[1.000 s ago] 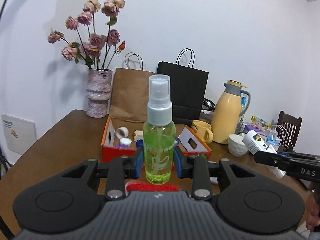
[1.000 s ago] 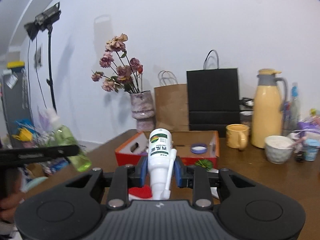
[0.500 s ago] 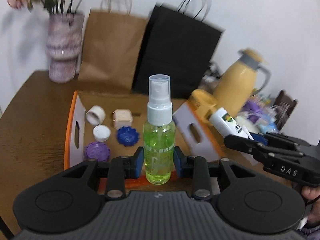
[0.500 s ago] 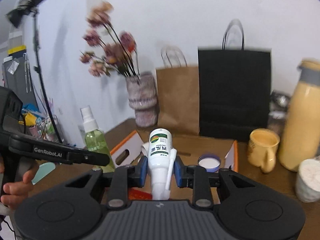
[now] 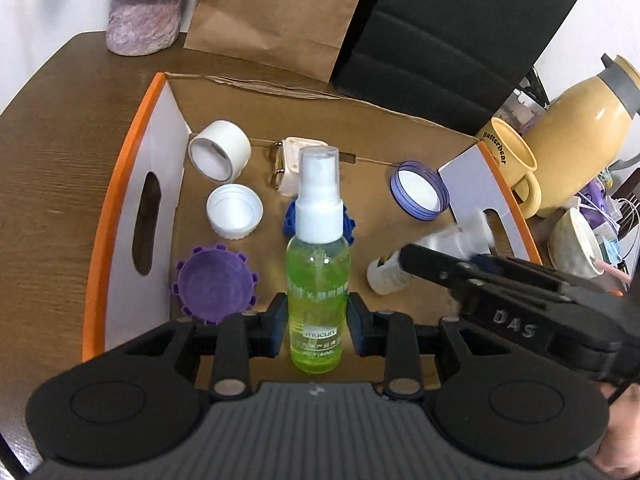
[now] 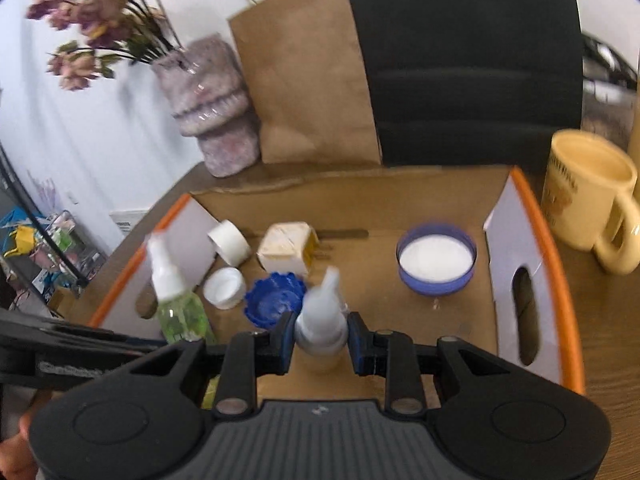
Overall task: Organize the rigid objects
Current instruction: 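Carry the spray bottle and small white bottle into the red box and release both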
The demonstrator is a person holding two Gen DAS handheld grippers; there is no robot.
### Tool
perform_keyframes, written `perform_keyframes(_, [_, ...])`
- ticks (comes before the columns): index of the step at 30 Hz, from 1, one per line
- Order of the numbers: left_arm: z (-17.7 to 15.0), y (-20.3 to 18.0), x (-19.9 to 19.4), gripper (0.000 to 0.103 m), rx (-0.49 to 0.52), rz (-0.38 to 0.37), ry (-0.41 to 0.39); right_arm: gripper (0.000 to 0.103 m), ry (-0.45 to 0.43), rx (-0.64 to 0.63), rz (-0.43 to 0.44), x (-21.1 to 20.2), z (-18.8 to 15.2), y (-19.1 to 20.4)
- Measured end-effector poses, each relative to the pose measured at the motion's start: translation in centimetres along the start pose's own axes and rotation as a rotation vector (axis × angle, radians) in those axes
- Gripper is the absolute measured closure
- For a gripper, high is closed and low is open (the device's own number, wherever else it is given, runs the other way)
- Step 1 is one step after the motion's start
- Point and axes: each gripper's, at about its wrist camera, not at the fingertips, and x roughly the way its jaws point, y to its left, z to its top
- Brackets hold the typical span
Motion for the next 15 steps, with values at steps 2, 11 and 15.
perform_keyframes(2, [0.4,-0.2,0.4,0.071,0.006,0.004,0.009,0.076,-0.002,-0.009,-0.011,0.5,0.2,0.3])
perform_keyframes(11, [1.6,0.5,3.0,0.069,-0.055,0.097,0.070,0.075,0.029,-0.111,-0.051,1.7,1.6,2.5])
perform_keyframes(15, [1.7,0.8,1.8,0.063,-0.055,0.112,0.036,0.047,-0.025,-0.134,-0.085,1.0,2.3,2.5])
